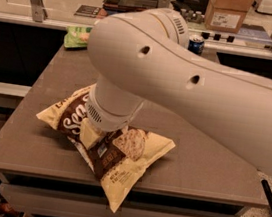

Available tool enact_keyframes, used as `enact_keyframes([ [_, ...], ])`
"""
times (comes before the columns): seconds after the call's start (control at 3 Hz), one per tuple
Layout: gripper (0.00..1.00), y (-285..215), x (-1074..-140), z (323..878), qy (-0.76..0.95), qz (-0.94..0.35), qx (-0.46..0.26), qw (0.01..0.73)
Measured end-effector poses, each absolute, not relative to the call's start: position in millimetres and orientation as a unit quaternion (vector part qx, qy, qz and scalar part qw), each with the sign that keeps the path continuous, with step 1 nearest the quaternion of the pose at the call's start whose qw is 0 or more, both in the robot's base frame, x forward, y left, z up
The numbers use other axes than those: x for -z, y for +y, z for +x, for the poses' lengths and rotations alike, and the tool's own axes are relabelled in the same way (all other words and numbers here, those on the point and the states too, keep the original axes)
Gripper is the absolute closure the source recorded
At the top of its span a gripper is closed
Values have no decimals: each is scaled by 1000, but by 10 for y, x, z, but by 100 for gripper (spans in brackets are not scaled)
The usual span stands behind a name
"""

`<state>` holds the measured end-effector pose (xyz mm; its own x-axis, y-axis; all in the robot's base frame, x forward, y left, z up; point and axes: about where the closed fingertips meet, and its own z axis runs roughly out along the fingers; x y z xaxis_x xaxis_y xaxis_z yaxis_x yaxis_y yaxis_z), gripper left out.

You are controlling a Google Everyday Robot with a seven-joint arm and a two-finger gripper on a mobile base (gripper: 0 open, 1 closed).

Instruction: Move brown chip bag near green rice chip bag

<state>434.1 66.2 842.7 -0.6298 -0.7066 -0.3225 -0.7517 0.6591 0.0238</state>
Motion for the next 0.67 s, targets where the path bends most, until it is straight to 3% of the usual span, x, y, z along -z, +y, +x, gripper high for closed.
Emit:
enact_keyframes([
  [0.67,100,617,-8557,4512,888,-412,-84,185],
])
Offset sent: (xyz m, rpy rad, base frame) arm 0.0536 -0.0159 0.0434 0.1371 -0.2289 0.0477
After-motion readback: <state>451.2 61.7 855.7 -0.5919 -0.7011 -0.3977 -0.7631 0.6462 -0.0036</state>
